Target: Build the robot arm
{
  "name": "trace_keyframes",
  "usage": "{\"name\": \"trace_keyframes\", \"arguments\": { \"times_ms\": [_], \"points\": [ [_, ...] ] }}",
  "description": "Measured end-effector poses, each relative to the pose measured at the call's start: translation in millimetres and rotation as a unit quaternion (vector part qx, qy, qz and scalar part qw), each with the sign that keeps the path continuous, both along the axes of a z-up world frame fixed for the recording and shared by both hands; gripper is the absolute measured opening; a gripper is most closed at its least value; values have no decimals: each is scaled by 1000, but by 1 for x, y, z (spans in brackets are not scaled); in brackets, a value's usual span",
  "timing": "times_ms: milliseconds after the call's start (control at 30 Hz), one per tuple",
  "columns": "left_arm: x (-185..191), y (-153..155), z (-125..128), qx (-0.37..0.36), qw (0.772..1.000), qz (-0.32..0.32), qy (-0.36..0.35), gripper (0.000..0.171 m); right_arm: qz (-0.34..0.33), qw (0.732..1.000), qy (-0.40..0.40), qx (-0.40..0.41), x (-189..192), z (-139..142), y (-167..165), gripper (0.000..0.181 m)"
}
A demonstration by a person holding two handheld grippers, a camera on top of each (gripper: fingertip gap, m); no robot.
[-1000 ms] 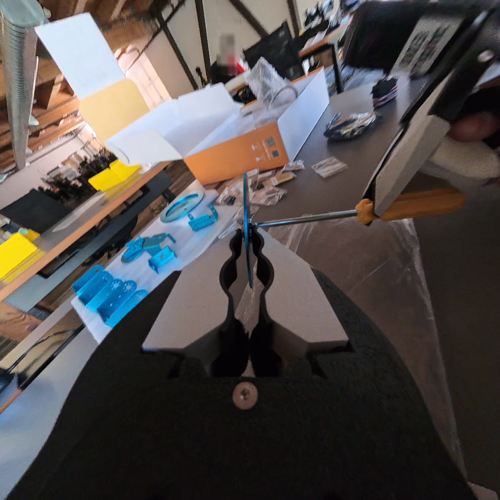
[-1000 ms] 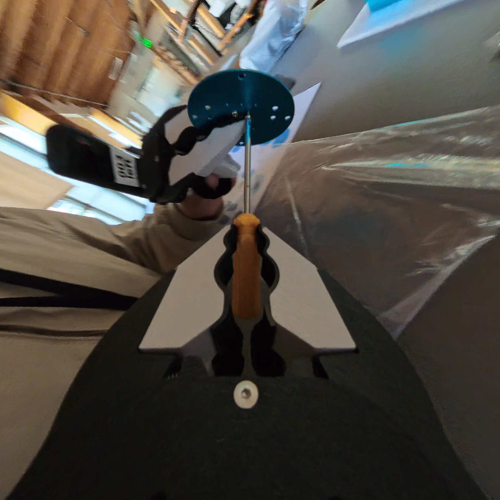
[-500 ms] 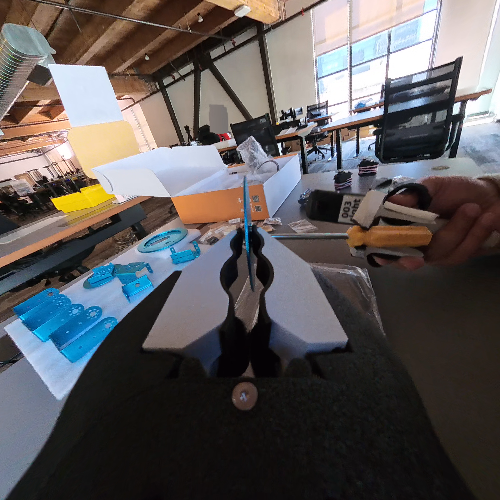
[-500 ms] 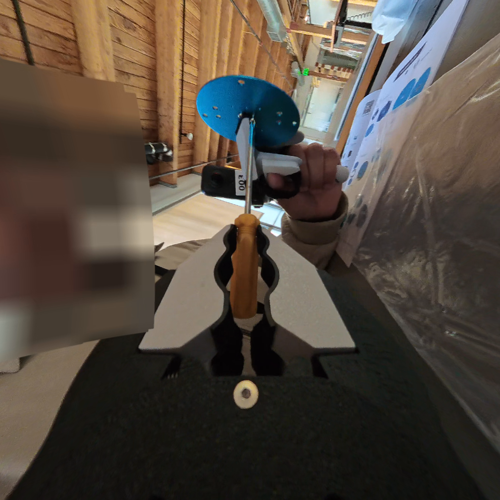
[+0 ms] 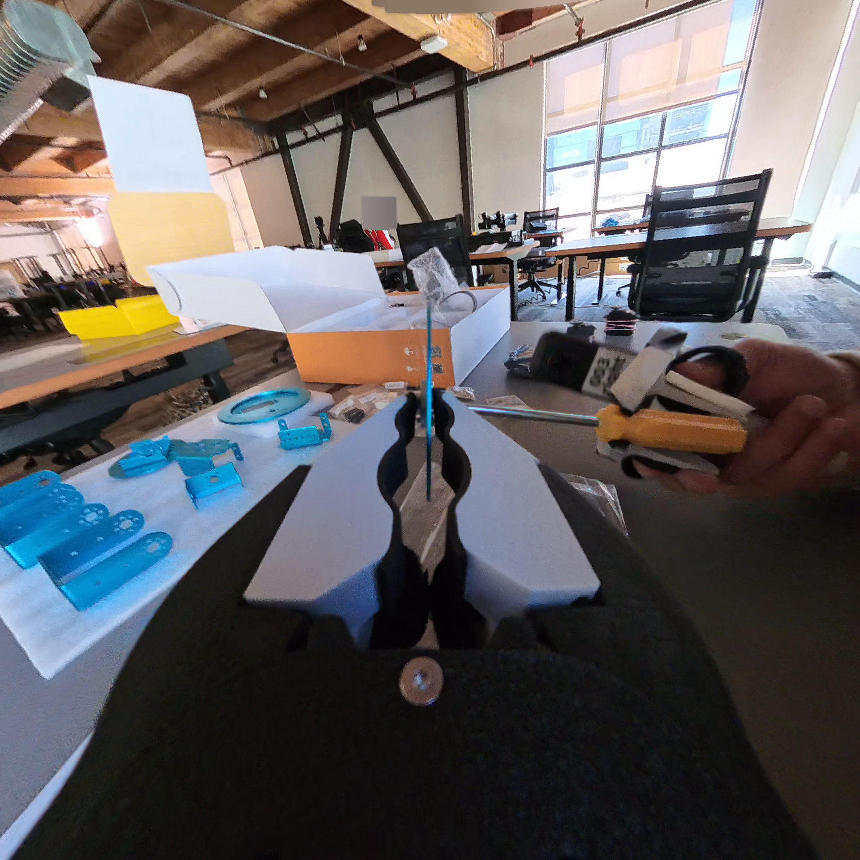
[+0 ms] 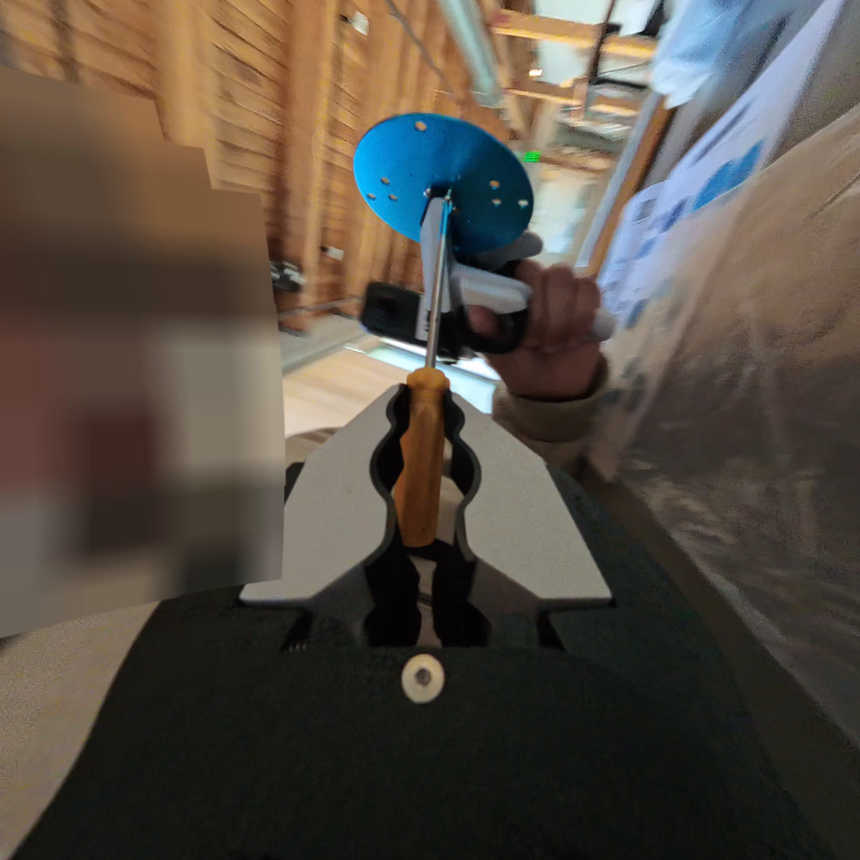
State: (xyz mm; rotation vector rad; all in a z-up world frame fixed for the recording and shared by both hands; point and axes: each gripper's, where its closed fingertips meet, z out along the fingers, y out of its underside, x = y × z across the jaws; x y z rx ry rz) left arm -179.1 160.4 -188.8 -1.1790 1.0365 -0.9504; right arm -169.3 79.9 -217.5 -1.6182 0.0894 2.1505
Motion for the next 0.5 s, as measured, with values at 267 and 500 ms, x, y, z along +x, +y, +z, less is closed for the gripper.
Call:
{"name": "trace_keyframes", "arguments": {
  "times_ms": [267, 500],
  "points": [
    [9, 10, -33, 4, 996, 21, 88, 7, -95, 863, -465, 174, 26, -43, 20, 14],
    [12, 17, -51, -14, 990, 42, 132, 7, -120, 664, -681, 284, 36, -64, 31, 13]
  ]
}}
